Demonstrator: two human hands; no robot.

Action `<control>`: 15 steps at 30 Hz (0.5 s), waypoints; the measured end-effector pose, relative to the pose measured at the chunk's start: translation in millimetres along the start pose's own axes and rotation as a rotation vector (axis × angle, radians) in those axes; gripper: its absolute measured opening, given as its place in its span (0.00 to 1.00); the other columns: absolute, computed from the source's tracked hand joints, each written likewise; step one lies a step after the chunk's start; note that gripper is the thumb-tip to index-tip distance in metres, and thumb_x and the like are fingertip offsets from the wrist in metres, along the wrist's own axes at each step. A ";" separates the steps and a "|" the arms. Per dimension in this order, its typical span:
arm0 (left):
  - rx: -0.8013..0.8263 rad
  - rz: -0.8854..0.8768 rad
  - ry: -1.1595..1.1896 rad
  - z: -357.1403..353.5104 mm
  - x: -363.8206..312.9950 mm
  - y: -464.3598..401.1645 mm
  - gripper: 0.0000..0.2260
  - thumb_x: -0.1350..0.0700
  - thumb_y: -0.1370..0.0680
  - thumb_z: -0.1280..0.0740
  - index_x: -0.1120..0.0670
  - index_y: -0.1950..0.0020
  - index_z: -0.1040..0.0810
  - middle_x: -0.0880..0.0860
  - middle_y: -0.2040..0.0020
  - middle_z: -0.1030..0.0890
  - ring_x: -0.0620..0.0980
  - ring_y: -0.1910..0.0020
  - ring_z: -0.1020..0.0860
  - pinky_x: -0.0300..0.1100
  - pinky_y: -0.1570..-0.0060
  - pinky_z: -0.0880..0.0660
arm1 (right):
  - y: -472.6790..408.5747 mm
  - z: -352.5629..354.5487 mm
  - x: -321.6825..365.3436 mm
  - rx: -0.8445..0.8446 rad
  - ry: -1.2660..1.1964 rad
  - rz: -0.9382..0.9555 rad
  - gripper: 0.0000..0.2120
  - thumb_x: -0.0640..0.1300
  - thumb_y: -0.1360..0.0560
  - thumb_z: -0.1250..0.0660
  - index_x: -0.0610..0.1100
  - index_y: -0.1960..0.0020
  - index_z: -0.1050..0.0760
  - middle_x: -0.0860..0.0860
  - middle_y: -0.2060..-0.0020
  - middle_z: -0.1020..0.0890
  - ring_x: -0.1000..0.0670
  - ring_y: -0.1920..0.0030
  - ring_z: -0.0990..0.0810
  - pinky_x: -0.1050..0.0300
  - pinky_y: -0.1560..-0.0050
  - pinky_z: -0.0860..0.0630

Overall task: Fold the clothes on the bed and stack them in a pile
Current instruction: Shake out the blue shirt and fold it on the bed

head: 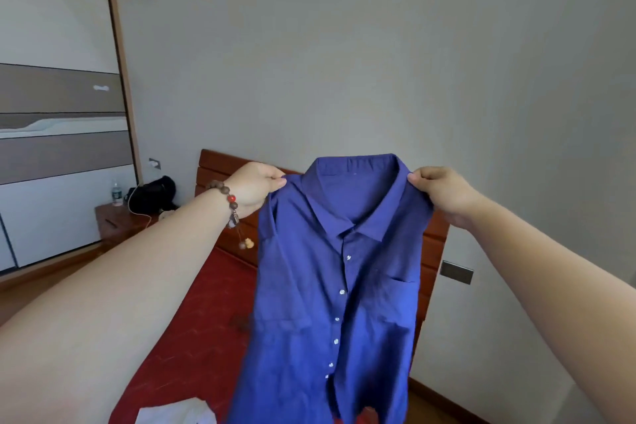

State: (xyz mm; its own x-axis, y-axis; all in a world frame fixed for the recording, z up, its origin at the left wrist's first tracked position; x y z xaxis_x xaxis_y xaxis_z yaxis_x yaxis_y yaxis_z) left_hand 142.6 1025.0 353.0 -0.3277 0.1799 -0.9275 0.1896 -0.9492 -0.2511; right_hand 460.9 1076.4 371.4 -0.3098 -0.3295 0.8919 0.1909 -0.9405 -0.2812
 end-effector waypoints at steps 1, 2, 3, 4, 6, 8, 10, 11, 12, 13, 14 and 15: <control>0.062 0.019 0.137 -4.2 -1.1 3.0 0.08 0.68 0.19 0.40 0.65 0.53 0.22 0.54 0.64 0.20 0.45 0.66 0.23 0.34 0.65 0.25 | 3.0 0.0 -0.8 0.019 -0.053 -0.027 0.15 0.42 0.18 0.39 0.42 0.63 0.27 0.47 0.68 0.23 0.51 0.67 0.27 0.59 0.67 0.29; 0.114 0.029 0.249 -6.5 -3.7 5.8 0.09 0.67 0.19 0.41 0.63 0.56 0.23 0.53 0.66 0.18 0.45 0.66 0.21 0.35 0.65 0.24 | 5.6 1.5 -0.7 0.048 -0.077 -0.045 0.15 0.44 0.18 0.40 0.42 0.62 0.26 0.47 0.66 0.22 0.50 0.66 0.25 0.59 0.66 0.28; 0.153 0.037 0.322 -7.2 -6.6 7.9 0.10 0.65 0.19 0.39 0.62 0.57 0.22 0.53 0.66 0.17 0.45 0.66 0.19 0.35 0.66 0.23 | 7.4 3.8 -0.7 0.088 -0.087 -0.056 0.14 0.46 0.18 0.39 0.41 0.60 0.25 0.46 0.64 0.20 0.49 0.65 0.23 0.58 0.65 0.26; 0.184 0.044 0.344 -6.8 -9.9 9.9 0.09 0.61 0.20 0.36 0.61 0.57 0.21 0.53 0.64 0.16 0.46 0.65 0.18 0.36 0.65 0.22 | 9.3 6.2 -0.2 0.143 -0.098 -0.062 0.14 0.49 0.19 0.38 0.41 0.59 0.24 0.45 0.63 0.19 0.49 0.64 0.21 0.58 0.64 0.24; 0.271 0.044 0.279 -8.8 -16.2 15.1 0.12 0.49 0.27 0.30 0.58 0.59 0.17 0.54 0.61 0.15 0.47 0.61 0.16 0.38 0.65 0.22 | 14.3 8.3 3.3 0.285 -0.150 -0.080 0.14 0.52 0.25 0.35 0.42 0.58 0.19 0.46 0.61 0.16 0.50 0.62 0.17 0.58 0.64 0.21; 0.394 0.036 0.186 -16.9 -20.1 19.6 0.11 0.48 0.33 0.28 0.55 0.62 0.14 0.52 0.60 0.14 0.46 0.60 0.16 0.37 0.63 0.22 | 19.4 8.9 7.6 0.413 -0.164 -0.091 0.10 0.50 0.28 0.33 0.44 0.60 0.17 0.47 0.61 0.15 0.50 0.62 0.16 0.59 0.64 0.21; 0.421 0.010 0.229 -23.4 -22.2 19.7 0.04 0.54 0.32 0.28 0.52 0.63 0.14 0.51 0.59 0.14 0.46 0.60 0.16 0.37 0.62 0.21 | 21.0 10.3 10.7 0.453 -0.205 -0.080 0.07 0.45 0.28 0.32 0.43 0.57 0.16 0.45 0.57 0.15 0.48 0.58 0.15 0.58 0.60 0.20; 0.389 0.007 0.278 -24.7 -23.2 19.2 0.03 0.56 0.32 0.27 0.53 0.62 0.14 0.52 0.58 0.14 0.47 0.60 0.16 0.38 0.61 0.21 | 21.1 11.0 11.8 0.438 -0.245 -0.078 0.06 0.44 0.29 0.31 0.43 0.56 0.16 0.44 0.55 0.15 0.48 0.56 0.15 0.57 0.59 0.19; 0.334 0.002 0.313 -25.6 -23.2 17.7 0.02 0.58 0.32 0.26 0.53 0.61 0.14 0.53 0.58 0.14 0.48 0.59 0.16 0.38 0.61 0.21 | 21.3 11.3 12.3 0.395 -0.259 -0.081 0.05 0.43 0.29 0.30 0.43 0.57 0.16 0.44 0.56 0.15 0.47 0.57 0.15 0.57 0.59 0.19; 0.258 -0.013 0.305 -26.3 -23.5 16.4 0.01 0.58 0.31 0.25 0.54 0.61 0.14 0.53 0.58 0.14 0.48 0.60 0.16 0.38 0.62 0.21 | 20.6 11.3 12.1 0.320 -0.227 -0.080 0.03 0.43 0.30 0.28 0.43 0.59 0.17 0.45 0.58 0.15 0.48 0.59 0.16 0.58 0.61 0.20; 0.167 -0.038 0.244 -27.2 -23.9 14.9 0.04 0.58 0.30 0.25 0.55 0.64 0.16 0.51 0.62 0.15 0.46 0.63 0.18 0.35 0.65 0.23 | 19.5 11.0 12.2 0.218 -0.128 -0.074 0.06 0.43 0.31 0.25 0.43 0.63 0.20 0.47 0.62 0.16 0.50 0.63 0.17 0.60 0.65 0.22; 0.066 -0.067 0.133 -29.0 -24.7 14.0 0.09 0.57 0.28 0.25 0.55 0.68 0.20 0.48 0.68 0.19 0.43 0.69 0.22 0.33 0.69 0.27 | 17.9 11.1 12.7 0.094 0.039 -0.057 0.11 0.42 0.30 0.24 0.42 0.67 0.24 0.49 0.68 0.20 0.51 0.68 0.22 0.63 0.69 0.26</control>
State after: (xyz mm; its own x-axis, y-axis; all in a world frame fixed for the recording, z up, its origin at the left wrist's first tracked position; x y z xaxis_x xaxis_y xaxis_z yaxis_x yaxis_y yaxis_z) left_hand 180.2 1014.7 364.3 -0.2114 0.2717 -0.9389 0.1088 -0.9481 -0.2988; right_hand 470.7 1056.4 381.7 -0.3581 -0.2804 0.8906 0.2581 -0.9464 -0.1942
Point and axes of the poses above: each hand's wrist, its own y-axis away from the middle knuckle, its own z-axis out of the back of the hand, x = y × z, the point moved 5 cm from there along -y, towards the middle knuckle
